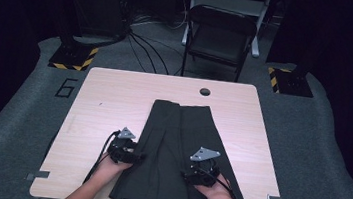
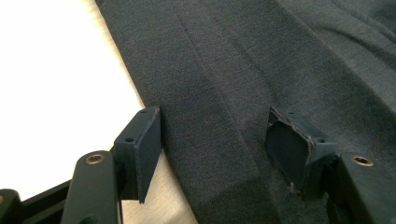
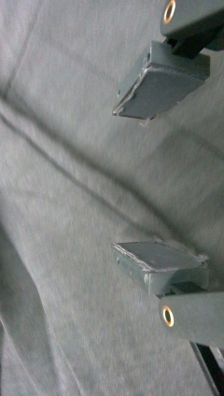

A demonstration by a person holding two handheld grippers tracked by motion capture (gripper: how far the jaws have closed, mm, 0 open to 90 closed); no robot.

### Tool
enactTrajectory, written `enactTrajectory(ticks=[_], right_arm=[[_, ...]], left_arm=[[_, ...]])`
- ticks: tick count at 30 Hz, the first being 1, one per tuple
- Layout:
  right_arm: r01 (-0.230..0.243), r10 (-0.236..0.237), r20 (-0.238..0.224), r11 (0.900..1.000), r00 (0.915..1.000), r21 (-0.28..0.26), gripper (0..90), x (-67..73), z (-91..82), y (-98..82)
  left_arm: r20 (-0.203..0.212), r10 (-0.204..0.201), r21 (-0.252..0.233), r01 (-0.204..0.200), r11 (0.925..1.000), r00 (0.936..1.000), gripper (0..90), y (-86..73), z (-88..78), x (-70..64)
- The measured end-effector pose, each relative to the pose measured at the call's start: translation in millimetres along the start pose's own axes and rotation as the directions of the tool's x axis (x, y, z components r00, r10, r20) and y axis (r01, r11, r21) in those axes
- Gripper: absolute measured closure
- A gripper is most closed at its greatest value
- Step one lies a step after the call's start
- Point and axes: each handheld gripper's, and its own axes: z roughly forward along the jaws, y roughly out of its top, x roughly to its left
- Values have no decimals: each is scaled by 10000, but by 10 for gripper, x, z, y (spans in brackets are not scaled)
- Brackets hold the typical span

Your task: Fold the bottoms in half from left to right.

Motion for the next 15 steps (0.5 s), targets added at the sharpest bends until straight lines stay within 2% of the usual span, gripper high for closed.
enactTrajectory(ticks=[3, 4, 5, 7, 9, 10, 12, 14, 15], right_arm=[[-153, 158, 413, 9998, 9990, -115, 272, -100, -65, -27], [-522, 529, 601, 9985, 9968, -139, 271, -123, -84, -39], [-501, 514, 746, 9986, 9959, -181, 268, -175, -104, -57], [-833, 853, 1065, 9963, 9906, -231, 265, -264, -145, -93], [-1376, 1410, 1373, 9899, 9804, -335, 258, -355, -186, -130], [-1329, 1369, 1551, 9905, 9784, -361, 254, -419, -206, -155], [-1932, 1988, 1894, 9800, 9616, -478, 250, -509, -240, -202], [-2064, 2119, 2069, 9773, 9551, -483, 249, -586, -261, -243], [-2271, 2322, 2201, 9727, 9474, -484, 249, -613, -270, -262]], left_arm=[[-23, -18, -51, 18, 10000, 10000, 343, 6, 10, 6], [-109, -9, -141, 8, 9999, 9999, 341, 5, 22, -1], [-89, 58, -44, -59, 10000, 9999, 337, 11, 20, 0], [-109, 105, -112, -107, 9999, 9999, 333, 15, 34, -8], [-167, 186, -195, -189, 9996, 9997, 335, 15, 50, -21], [-137, 236, -102, -238, 9997, 9996, 342, 20, 47, -26], [-152, 277, -136, -280, 9995, 9995, 355, 22, 52, -28], [-228, 287, -216, -292, 9993, 9993, 370, 18, 59, -36], [-179, 312, -202, -316, 9993, 9994, 379, 17, 59, -39]])
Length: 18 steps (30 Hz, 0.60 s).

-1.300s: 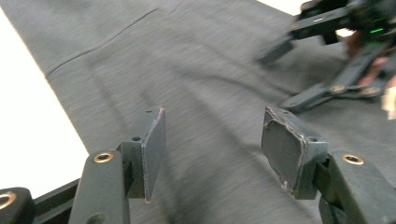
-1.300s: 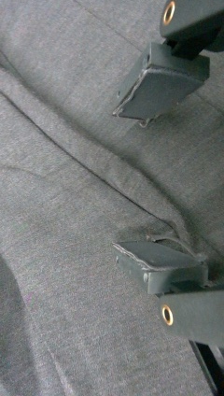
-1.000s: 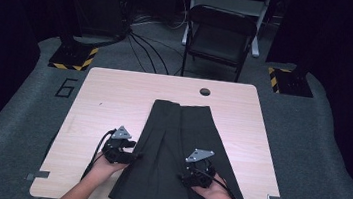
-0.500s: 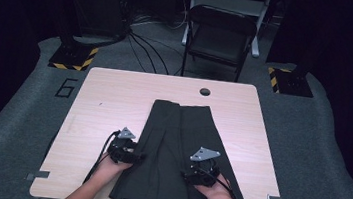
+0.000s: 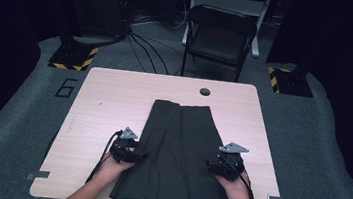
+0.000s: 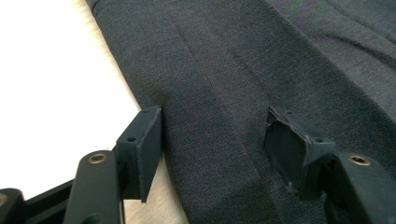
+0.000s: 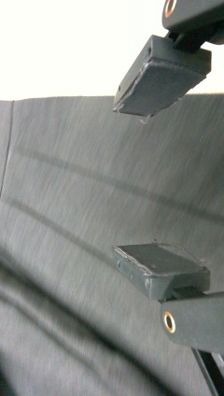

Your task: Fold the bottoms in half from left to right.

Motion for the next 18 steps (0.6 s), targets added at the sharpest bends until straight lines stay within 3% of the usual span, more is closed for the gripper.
enactTrajectory(ticks=[2, 6, 7, 8, 12, 18], right_arm=[[-241, 240, 197, 9997, 9995, 63, 249, -65, 4, -26], [-704, 695, 383, 9972, 9968, 240, 249, -168, 26, -69], [-557, 548, 373, 9981, 9978, 245, 251, -198, 31, -82], [-775, 761, 455, 9966, 9961, 292, 252, -194, 37, -84], [-824, 798, 541, 9955, 9953, 471, 264, -217, 58, -102], [-777, 749, 365, 9935, 9965, 826, 346, -198, 115, -129]], left_arm=[[3, 162, -63, -162, 9998, 9999, 401, -4, 4, -4], [88, 61, -219, -59, 9997, 9999, 465, -14, 11, -14], [121, 25, -219, -23, 9998, 9999, 481, -14, 11, -16], [201, -13, -218, 17, 9998, 9998, 502, -14, 11, -17], [396, -271, -271, 281, 9992, 9988, 596, -13, 14, -11], [754, -603, -259, 624, 9977, 9953, 701, -15, 12, 10]])
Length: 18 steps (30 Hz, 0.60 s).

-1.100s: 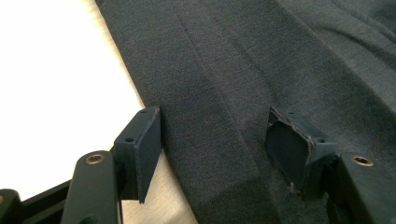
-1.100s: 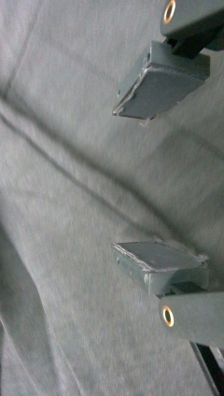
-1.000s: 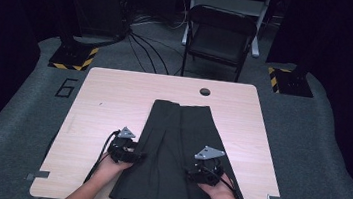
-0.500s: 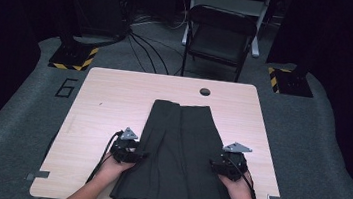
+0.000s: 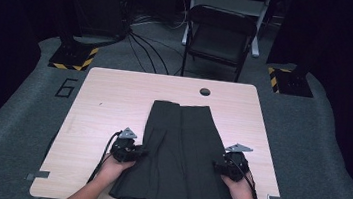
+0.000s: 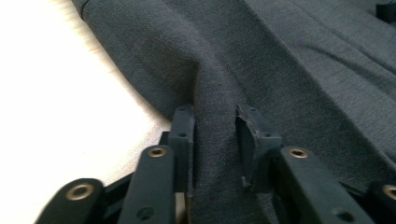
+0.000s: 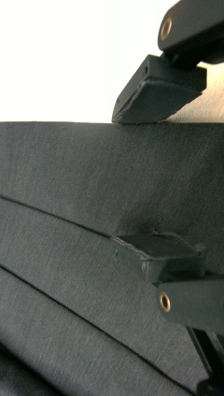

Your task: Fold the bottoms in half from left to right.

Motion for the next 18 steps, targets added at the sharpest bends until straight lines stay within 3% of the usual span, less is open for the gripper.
enactTrajectory(ticks=[8, 12, 15, 16, 17, 18], right_arm=[[290, -296, -502, 9995, 9983, -133, 662, 73, -16, 7], [579, -586, -627, 9982, 9963, -129, 755, 86, -24, 22], [442, -456, -871, 9989, 9952, -183, 820, 78, -35, 32], [418, -433, -930, 9990, 9947, -175, 838, 79, -39, 34], [602, -616, -1055, 9980, 9925, -169, 838, 71, -40, 35], [419, -430, -1136, 9990, 9926, -125, 840, 99, -34, 43]], left_arm=[[-217, 198, 39, -197, 9998, 9996, 760, 21, -24, -17], [-289, 179, 110, -176, 9998, 9994, 773, 27, -57, -6], [-418, 194, 90, -191, 9998, 9989, 792, 29, -89, 1], [-518, 363, 96, -359, 9993, 9980, 802, 33, -112, 14], [-661, 323, -62, -328, 9994, 9973, 822, 29, -130, 15], [-706, 303, -82, -310, 9995, 9970, 840, 29, -154, 28]])
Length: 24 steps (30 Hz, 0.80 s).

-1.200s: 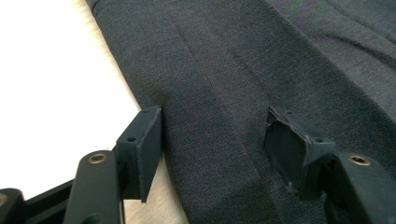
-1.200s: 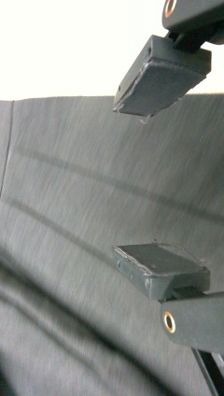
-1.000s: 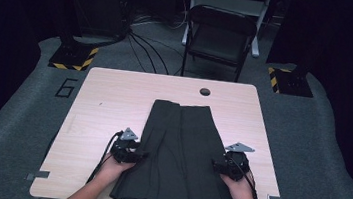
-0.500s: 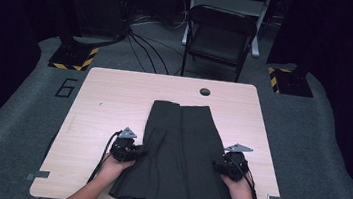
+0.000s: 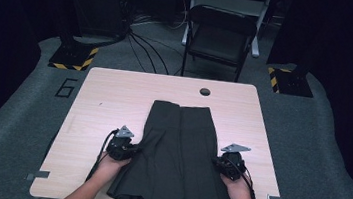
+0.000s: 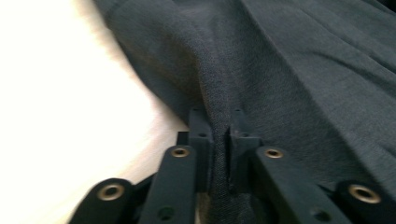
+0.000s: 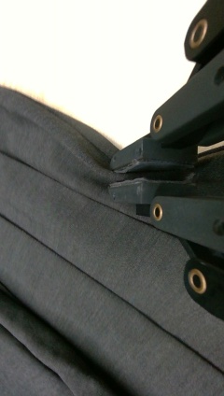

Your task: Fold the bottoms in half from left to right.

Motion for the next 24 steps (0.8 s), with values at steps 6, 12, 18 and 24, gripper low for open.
enactTrajectory(ticks=[6, 12, 18, 24], right_arm=[[598, -594, -398, 9982, 9974, 91, 846, 136, 46, 60], [1159, -1139, -954, 9931, 9889, 155, 846, 316, 95, 128], [1673, -1636, -1529, 9858, 9746, 116, 846, 487, 145, 190], [1996, -1938, -1763, 9798, 9651, 157, 840, 581, 188, 224]], left_arm=[[-246, 90, 282, -83, 9996, 9997, 856, -44, -97, 88], [-637, -114, 427, 142, 9990, 9979, 857, -95, -211, 173], [-1166, -526, 490, 587, 9971, 9918, 857, -172, -361, 322], [-1201, -885, 450, 945, 9945, 9888, 856, -228, -452, 393]])
